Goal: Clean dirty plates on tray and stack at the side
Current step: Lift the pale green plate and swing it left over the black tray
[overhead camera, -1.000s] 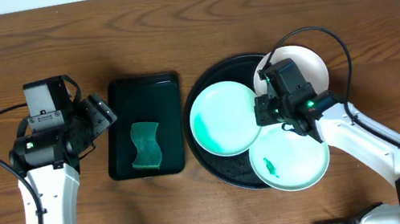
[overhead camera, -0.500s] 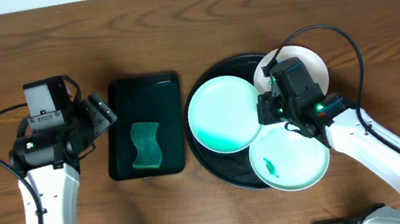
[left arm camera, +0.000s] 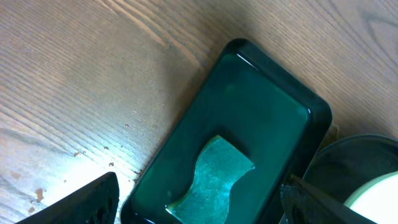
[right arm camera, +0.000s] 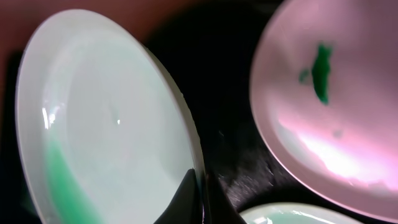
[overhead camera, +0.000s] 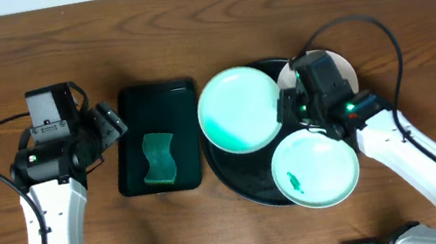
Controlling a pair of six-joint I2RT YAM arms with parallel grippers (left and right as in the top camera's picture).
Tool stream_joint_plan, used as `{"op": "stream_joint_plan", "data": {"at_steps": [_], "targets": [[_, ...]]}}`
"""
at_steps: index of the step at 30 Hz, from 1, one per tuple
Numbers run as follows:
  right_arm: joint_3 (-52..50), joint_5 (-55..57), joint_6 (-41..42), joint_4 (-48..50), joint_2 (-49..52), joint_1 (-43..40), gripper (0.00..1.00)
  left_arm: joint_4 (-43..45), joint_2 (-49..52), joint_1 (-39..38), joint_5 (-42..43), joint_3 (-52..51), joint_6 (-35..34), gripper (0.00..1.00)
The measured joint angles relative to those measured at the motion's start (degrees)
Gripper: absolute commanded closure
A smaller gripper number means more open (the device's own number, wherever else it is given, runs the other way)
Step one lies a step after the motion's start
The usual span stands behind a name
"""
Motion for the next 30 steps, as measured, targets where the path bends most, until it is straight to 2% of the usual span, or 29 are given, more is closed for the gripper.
{"op": "stream_joint_plan", "data": {"at_steps": [6,16,24,30], "targets": [[9.18,0.72,1.29,-3.32,2.23,1.60,0.98,-0.02,0.02,0.00,0.00,0.00,0.00,0.17],[25.53,7.85,1.66,-5.46,16.63,10.80,0.99,0.00,0.02,0.00,-0.02,0.00,-0.13,0.17],[27.52,12.35,1.49,1.46,25.27,15.56,0.99,0.00,0.02,0.00,-0.02,0.00,-0.13,0.16],[27.52,16.70,-4.39,7.26,27.30,19.10,0.99,0.00,0.02,0.00,-0.02,0.00,-0.13,0.17]]}}
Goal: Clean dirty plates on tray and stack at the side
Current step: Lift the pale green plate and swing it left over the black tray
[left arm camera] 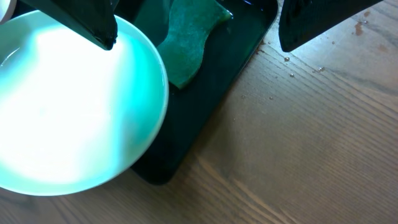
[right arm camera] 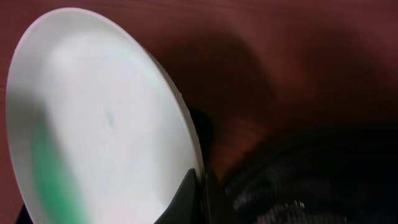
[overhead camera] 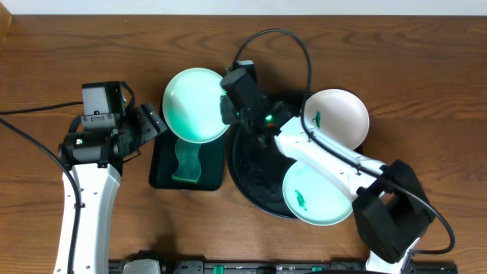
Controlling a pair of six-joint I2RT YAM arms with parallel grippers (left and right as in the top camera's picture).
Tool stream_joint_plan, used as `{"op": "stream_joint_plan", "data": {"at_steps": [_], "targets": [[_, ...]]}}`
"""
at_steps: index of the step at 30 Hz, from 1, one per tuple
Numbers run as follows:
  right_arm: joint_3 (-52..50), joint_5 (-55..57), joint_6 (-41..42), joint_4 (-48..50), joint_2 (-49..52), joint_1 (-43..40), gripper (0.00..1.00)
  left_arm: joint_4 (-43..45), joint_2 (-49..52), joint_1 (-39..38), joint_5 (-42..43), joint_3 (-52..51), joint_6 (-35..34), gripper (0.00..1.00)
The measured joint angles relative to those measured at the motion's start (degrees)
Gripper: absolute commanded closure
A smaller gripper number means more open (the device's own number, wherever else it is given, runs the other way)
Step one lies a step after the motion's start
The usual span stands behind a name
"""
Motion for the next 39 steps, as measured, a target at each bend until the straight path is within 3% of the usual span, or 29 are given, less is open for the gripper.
{"op": "stream_joint_plan", "data": {"at_steps": [17,39], "targets": [[0.07,17.29,-17.53,6.97,0.00,4.74,0.99,0.00,0.00,0.00,0.00,0.00,-0.02,0.17],[0.11,23.17,-41.40,21.03,0.00,4.92,0.99,0.00,0.00,0.00,0.00,0.00,-0.02,0.17]]}}
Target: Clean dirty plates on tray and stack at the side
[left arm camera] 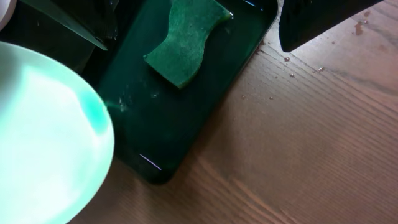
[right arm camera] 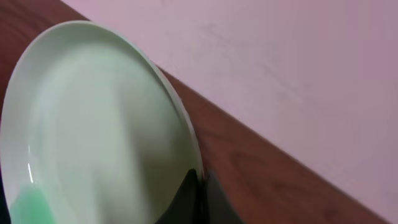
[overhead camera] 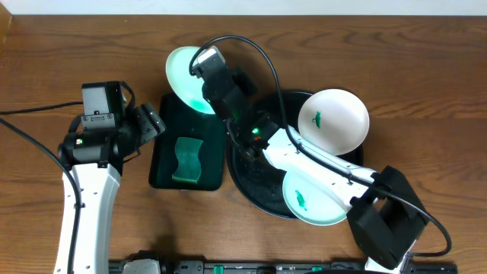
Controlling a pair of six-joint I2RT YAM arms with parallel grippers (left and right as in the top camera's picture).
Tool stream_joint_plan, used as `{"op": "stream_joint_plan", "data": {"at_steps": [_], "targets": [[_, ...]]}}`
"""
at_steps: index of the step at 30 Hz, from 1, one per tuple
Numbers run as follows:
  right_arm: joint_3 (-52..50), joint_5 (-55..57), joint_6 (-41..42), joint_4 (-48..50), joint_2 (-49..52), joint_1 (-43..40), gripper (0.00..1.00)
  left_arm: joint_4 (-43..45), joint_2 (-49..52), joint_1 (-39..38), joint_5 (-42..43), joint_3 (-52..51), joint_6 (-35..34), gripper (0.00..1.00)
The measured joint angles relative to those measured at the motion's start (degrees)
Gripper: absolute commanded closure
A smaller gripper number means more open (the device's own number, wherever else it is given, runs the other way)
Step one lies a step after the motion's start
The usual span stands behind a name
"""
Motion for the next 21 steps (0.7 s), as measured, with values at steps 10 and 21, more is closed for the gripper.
{"op": "stream_joint_plan", "data": {"at_steps": [10,21], "targets": [[0.02,8.28,-11.52,6.25,0.00,4.15,0.99,-0.02,0.00,0.00,0.00,0.00,0.00,0.17],[0.02,12.13,-20.00,6.99,0.00,7.78,0.99,0.00,-0.02,0.00,0.00,0.00,0.00,0.16]]}}
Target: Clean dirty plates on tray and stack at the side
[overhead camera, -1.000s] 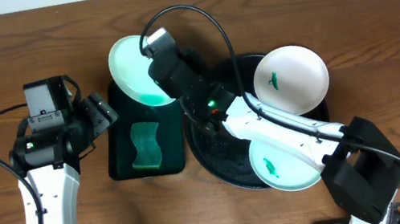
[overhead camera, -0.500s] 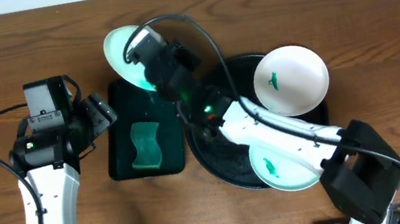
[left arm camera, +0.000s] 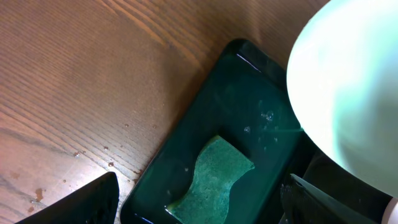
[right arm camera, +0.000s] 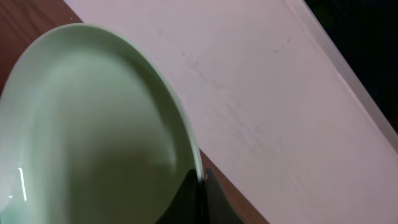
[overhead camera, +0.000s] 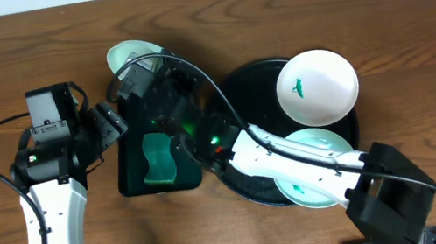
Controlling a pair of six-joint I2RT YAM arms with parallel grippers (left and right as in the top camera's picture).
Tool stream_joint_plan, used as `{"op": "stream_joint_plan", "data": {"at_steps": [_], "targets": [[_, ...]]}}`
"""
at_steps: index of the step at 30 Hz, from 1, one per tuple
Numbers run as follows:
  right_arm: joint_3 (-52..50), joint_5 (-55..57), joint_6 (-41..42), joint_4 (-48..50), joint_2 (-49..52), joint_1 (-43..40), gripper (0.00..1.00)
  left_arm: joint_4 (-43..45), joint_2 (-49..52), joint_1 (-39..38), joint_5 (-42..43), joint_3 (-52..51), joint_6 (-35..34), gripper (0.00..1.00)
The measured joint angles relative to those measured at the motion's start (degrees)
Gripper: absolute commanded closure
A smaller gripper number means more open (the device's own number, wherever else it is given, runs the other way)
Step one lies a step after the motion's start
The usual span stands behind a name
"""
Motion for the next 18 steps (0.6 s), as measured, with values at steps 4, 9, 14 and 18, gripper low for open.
{"op": "stream_joint_plan", "data": {"at_steps": [4,9,14,18], "targets": [[0.00,0.94,-0.55,-0.02,0.00,0.50,0.99,0.00,0.00,0.00,0.00,0.00,0.00,0.16],[0.00,1.44,-0.79,-0.07,0.00,0.52,0.99,0.00,0.00,0.00,0.00,0.00,0.00,0.16],[0.00,1.64,-0.92,-0.09,0.00,0.52,0.99,0.00,0.02,0.00,0.00,0.00,0.00,0.16],[0.00,1.70,-0.96,-0.50,0.00,0.52,0.99,0.00,0.02,0.00,0.00,0.00,0.00,0.17]]}}
